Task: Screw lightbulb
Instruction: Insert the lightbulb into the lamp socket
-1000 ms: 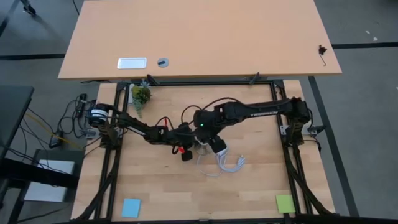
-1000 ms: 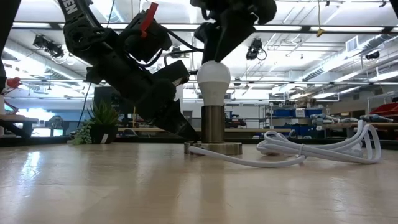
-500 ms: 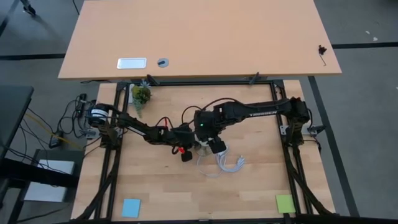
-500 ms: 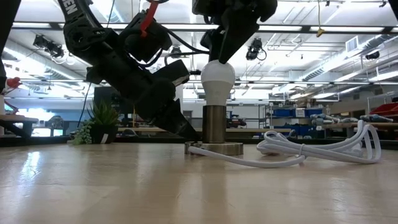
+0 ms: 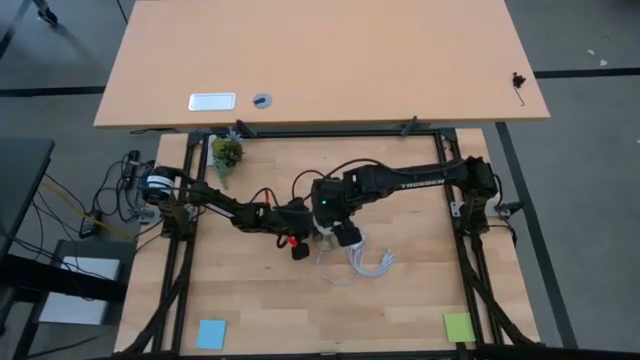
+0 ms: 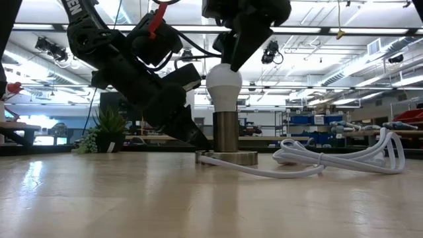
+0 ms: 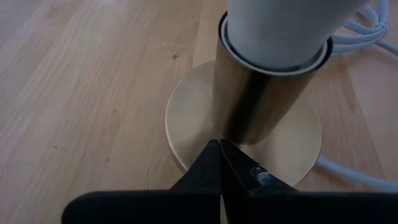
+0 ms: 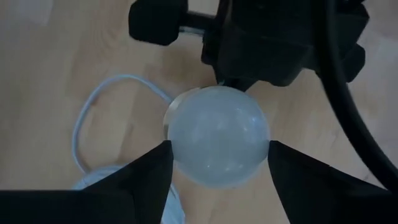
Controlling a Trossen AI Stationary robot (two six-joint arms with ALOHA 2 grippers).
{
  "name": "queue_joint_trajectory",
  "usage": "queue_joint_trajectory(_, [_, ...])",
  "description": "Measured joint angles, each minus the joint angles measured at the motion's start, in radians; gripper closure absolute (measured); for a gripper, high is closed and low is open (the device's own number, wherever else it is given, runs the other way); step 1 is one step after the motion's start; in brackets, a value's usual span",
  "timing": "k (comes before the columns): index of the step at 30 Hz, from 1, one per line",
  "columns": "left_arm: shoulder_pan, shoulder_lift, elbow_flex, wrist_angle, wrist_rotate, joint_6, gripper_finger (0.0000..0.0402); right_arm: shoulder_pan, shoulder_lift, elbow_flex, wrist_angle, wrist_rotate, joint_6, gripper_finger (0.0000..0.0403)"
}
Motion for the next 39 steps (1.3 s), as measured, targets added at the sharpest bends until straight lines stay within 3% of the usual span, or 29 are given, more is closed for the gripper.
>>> queue_joint_trajectory(5, [0.000,0.000,0.000,0.000,-0.001,0.000,0.0402,0.000,-0.006,-0.024,0.037,0.001,0.123,0.0171])
queue_joint_trajectory(12, [0.003,0.000,0.000,0.000,-0.033,-0.007,0.0402,0.002,-0.009,-0.053,0.028,0.093,0.574,0.0177])
queue_joint_trajectory(15, [0.003,0.000,0.000,0.000,-0.036,-0.010,0.0402,0.010,-0.008,-0.051,0.012,0.091,0.659,0.0171])
queue_joint_trajectory(20, [0.003,0.000,0.000,0.001,-0.038,-0.012,0.0402,0.037,0.001,-0.003,-0.015,0.106,0.654,0.0157])
queue_joint_trajectory(29, [0.002,-0.008,-0.001,-0.008,-0.030,-0.013,0.0401,0.081,0.002,0.136,-0.106,0.166,0.490,0.0145])
queue_joint_trajectory(34, [0.002,-0.049,-0.003,-0.057,-0.022,-0.005,0.0401,0.119,0.001,0.191,-0.171,0.275,0.390,0.0177])
queue_joint_trajectory(39, [0.002,-0.112,-0.003,-0.134,-0.023,0.011,0.0401,0.155,0.000,0.196,-0.181,0.314,0.342,0.0241])
